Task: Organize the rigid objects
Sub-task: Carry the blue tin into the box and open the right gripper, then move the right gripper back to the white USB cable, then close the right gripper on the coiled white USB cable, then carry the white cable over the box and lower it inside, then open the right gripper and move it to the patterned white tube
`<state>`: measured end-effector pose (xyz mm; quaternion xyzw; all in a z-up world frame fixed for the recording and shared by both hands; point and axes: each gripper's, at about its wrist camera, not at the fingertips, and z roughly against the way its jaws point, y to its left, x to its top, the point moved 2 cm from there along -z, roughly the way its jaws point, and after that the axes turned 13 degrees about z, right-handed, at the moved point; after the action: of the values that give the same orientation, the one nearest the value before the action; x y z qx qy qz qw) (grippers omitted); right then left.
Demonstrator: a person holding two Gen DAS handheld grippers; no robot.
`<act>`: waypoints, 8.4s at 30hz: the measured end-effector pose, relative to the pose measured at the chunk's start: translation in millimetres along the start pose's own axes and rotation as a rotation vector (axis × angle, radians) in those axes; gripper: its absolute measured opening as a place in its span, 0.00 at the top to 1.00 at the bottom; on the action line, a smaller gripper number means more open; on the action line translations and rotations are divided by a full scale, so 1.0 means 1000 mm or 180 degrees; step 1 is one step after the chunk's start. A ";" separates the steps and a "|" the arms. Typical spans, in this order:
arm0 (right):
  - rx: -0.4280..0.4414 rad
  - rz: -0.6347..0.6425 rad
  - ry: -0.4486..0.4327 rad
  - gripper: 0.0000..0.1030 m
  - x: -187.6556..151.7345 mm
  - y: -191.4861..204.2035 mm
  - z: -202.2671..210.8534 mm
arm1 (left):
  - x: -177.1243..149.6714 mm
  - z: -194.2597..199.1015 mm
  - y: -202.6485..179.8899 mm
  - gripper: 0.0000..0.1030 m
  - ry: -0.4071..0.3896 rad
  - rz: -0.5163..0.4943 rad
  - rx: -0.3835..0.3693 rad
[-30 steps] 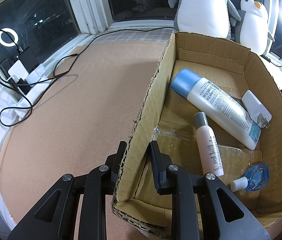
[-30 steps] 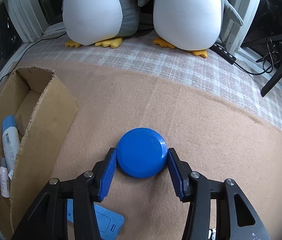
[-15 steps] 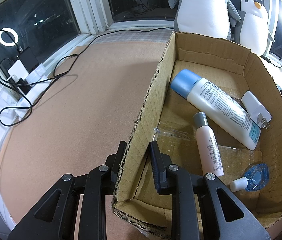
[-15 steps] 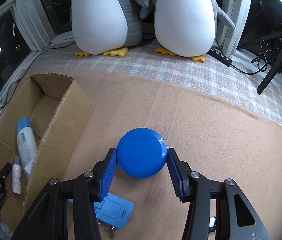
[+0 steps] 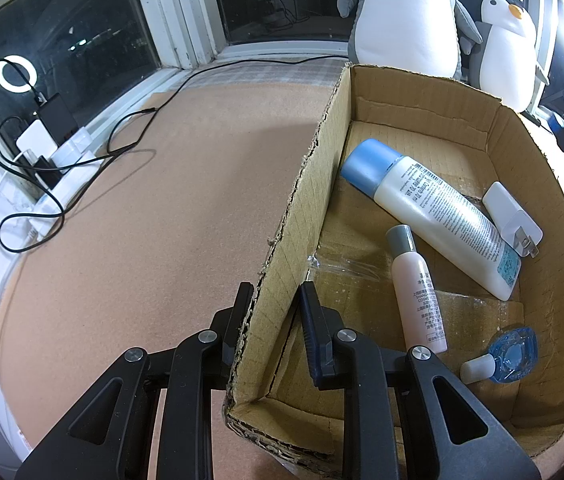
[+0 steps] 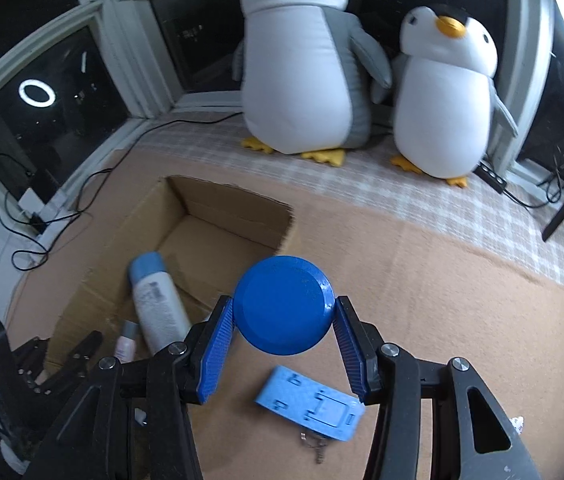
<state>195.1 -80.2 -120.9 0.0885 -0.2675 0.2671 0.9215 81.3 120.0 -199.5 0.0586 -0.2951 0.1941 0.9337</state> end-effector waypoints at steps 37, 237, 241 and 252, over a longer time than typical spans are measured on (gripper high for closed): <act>0.0106 0.0483 0.0205 0.55 0.023 0.067 -0.054 | 0.000 -0.001 -0.002 0.79 -0.0006 0.0018 -0.0009; 0.0617 0.0642 -0.0227 0.43 -0.025 0.101 -0.006 | -0.001 -0.001 -0.004 0.78 -0.0080 0.0003 0.0013; 0.0594 0.0644 -0.0231 0.41 -0.024 0.101 -0.004 | -0.001 -0.001 -0.004 0.78 -0.0080 0.0003 0.0014; 0.0456 0.0568 -0.0303 0.30 -0.027 0.088 0.013 | -0.001 -0.001 -0.004 0.78 -0.0080 0.0001 0.0013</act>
<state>122.6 -21.6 -123.2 0.1425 -0.2981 0.3620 0.8717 82.4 116.6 -200.4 0.0629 -0.3065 0.1941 0.9297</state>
